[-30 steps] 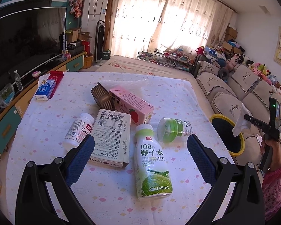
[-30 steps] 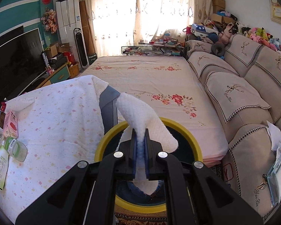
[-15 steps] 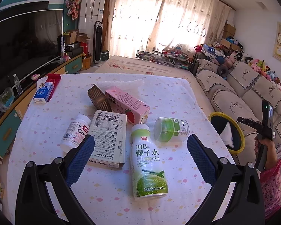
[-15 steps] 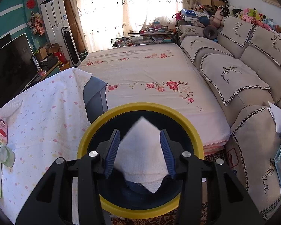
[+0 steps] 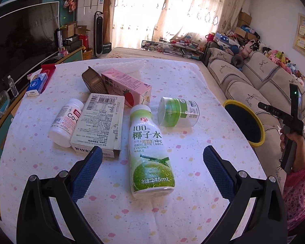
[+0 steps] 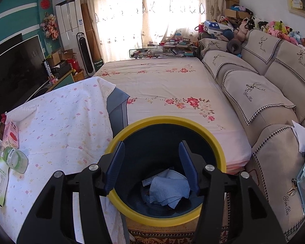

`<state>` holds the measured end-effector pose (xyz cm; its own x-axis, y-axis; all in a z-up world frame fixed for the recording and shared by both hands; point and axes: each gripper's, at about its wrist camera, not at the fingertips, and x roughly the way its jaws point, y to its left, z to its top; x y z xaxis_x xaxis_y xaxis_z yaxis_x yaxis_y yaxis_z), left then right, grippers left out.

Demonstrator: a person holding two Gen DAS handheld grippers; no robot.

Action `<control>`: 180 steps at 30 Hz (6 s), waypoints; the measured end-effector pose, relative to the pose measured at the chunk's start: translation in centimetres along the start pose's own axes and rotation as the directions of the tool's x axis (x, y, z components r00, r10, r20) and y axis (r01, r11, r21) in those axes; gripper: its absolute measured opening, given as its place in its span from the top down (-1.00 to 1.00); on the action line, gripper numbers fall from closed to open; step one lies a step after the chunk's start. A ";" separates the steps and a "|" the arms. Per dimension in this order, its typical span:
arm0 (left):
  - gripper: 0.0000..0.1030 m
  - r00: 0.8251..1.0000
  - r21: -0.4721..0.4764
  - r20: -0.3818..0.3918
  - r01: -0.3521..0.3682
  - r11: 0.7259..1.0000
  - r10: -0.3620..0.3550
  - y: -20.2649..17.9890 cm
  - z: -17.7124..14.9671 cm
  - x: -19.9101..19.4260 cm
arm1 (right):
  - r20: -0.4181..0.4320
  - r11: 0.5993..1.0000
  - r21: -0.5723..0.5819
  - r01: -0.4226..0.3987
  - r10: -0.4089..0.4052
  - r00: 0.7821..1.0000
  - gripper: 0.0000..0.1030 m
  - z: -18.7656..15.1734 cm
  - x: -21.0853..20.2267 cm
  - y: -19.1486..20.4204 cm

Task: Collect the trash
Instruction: 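Grasp the white-green coconut water bottle with the left gripper and lift it, then carry the coconut water bottle over the bin and open the left gripper, then grasp the green-capped clear jar with the right gripper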

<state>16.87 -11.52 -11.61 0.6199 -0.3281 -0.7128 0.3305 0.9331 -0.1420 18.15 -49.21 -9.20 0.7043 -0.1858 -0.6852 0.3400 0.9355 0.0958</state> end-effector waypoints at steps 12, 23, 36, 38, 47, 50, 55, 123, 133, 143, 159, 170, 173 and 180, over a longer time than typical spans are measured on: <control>-0.78 0.995 -0.001 -0.091 -0.036 0.999 0.036 -0.7 -1.7 3.9 | 0.002 0.999 0.014 -0.029 0.029 1.000 -0.06 -0.5 -0.1 -0.1; -0.09 0.994 -0.018 -0.098 -0.050 0.999 0.048 -0.4 -2.3 4.2 | -0.012 0.998 0.006 -0.058 0.058 0.998 -0.06 -1.2 0.5 0.7; -0.05 0.999 0.043 0.037 -0.038 0.998 0.037 0.6 -0.9 -1.7 | 0.002 0.997 0.003 -0.073 0.073 0.997 -0.06 -1.2 -0.1 0.8; -0.01 0.998 0.053 0.054 -0.028 0.998 0.026 0.4 -0.4 -2.6 | 0.005 0.997 0.005 -0.075 0.075 0.997 -0.06 -1.2 -0.3 0.8; 0.00 0.993 0.074 0.120 -0.022 0.997 0.013 0.0 1.8 -3.5 | 0.013 0.997 0.002 -0.081 0.081 0.997 -0.06 -1.0 -0.6 0.9; 0.00 0.991 0.081 0.135 -0.028 0.996 0.017 -0.2 2.6 -3.2 | 0.012 0.997 0.002 -0.082 0.082 0.997 -0.06 -1.0 -0.7 0.9; 0.00 0.989 0.089 0.145 -0.037 0.995 0.024 -0.5 3.9 -2.7 | 0.010 0.997 0.007 -0.081 0.081 0.997 -0.06 -1.1 -0.6 0.8; -0.79 0.948 0.238 0.054 0.292 0.926 -0.313 -23.7 12.0 10.0 | 0.005 0.998 0.068 0.018 -0.018 1.000 -0.06 -3.5 -1.9 -8.5; -0.91 0.973 0.155 0.183 0.113 0.981 -0.141 -11.4 8.8 0.5 | -0.018 0.996 -0.022 -0.089 0.088 0.996 -0.06 -3.5 -1.4 -1.3; -0.91 0.969 -0.075 0.224 -0.085 0.994 0.100 4.5 4.6 -5.1 | -0.056 0.952 -0.158 -0.261 0.256 0.965 -0.10 -2.8 -2.8 12.5; -0.91 0.965 -0.156 0.242 -0.065 0.986 0.102 13.9 0.9 -7.4 | -0.086 0.955 -0.167 -0.245 0.234 0.968 -0.57 -4.2 -1.9 29.0; -0.90 0.974 -0.182 0.218 -0.016 0.983 0.056 15.2 -0.1 -6.7 | -0.108 0.983 -0.143 -0.118 0.103 0.989 -0.61 -4.7 1.3 30.2; -0.90 0.975 -0.180 0.216 -0.010 0.984 0.049 14.9 -0.2 -6.6 | -0.116 0.983 -0.150 -0.103 0.085 0.990 -0.35 -4.7 2.0 30.3; -0.91 0.977 -0.180 0.207 -0.012 0.984 0.050 14.4 -0.2 -6.2 | -0.082 0.985 -0.126 -0.118 0.108 0.991 -0.34 -4.4 0.8 28.7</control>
<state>17.64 3.97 -9.36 0.7697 -0.3043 -0.5612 0.1892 0.9483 -0.2547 25.72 -21.19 -10.12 0.6831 -0.0580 -0.7280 0.1731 0.9813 0.0842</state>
